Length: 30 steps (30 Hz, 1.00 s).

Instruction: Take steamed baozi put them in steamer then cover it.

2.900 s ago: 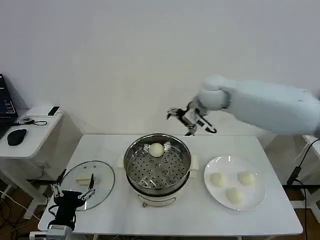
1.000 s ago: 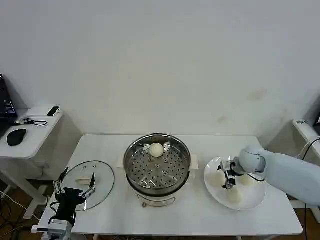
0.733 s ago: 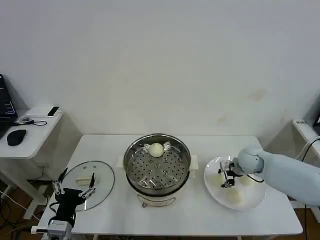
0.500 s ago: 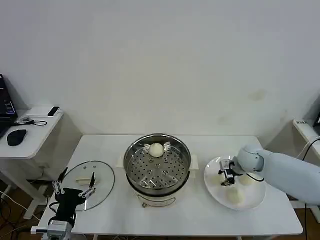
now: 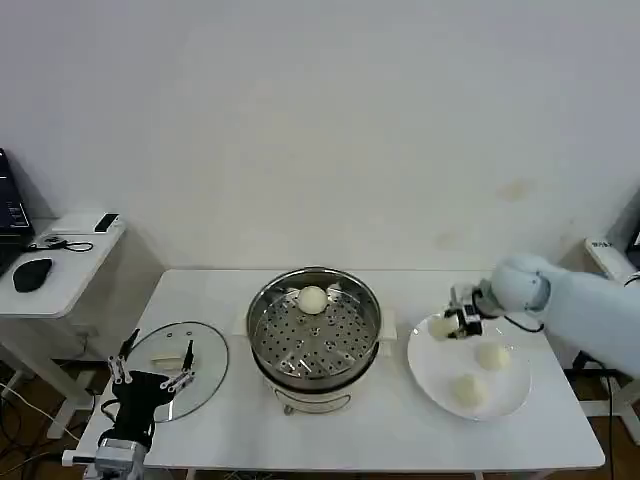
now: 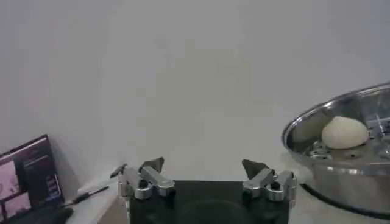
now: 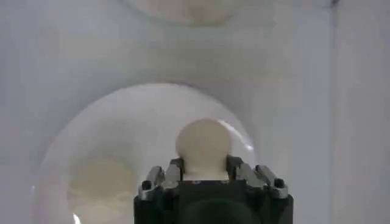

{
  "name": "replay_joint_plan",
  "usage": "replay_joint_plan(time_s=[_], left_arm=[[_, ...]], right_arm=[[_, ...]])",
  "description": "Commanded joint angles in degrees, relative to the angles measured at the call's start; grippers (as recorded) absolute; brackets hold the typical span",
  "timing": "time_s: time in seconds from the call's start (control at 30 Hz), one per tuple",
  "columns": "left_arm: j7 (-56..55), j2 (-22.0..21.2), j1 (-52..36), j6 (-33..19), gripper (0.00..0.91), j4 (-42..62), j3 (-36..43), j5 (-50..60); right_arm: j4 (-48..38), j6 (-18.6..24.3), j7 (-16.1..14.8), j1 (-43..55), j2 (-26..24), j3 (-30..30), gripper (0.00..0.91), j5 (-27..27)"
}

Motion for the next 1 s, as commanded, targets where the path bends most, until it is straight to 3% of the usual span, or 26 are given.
replay_joint_plan(time_s=[0.03,0.27,0.5,1.0], left_arm=[[0.06,0.10,-0.09,0.06,0.907,-0.28,0.02,-0.09],[0.10,0.08,-0.32,0.15,0.907,-0.95,-0.10,-0.33],[0.02,-0.20,-0.24,0.11,0.907,-1.51,-0.81,-0.69],[-0.12,-1.58,-0.12,-0.01,0.907,-2.08,-1.39,-0.75]], right_arm=[[6.15,-2.05,0.98,23.98,1.80,-10.73,0.504,11.31],[10.18,-8.38,6.45,32.29,11.12,-15.26,0.524,23.53],[10.25,-15.07,13.13,26.96,21.16,-13.06,0.524,36.10],[1.89,-19.87,17.92,14.74,38.27,-10.75,0.544,42.24]])
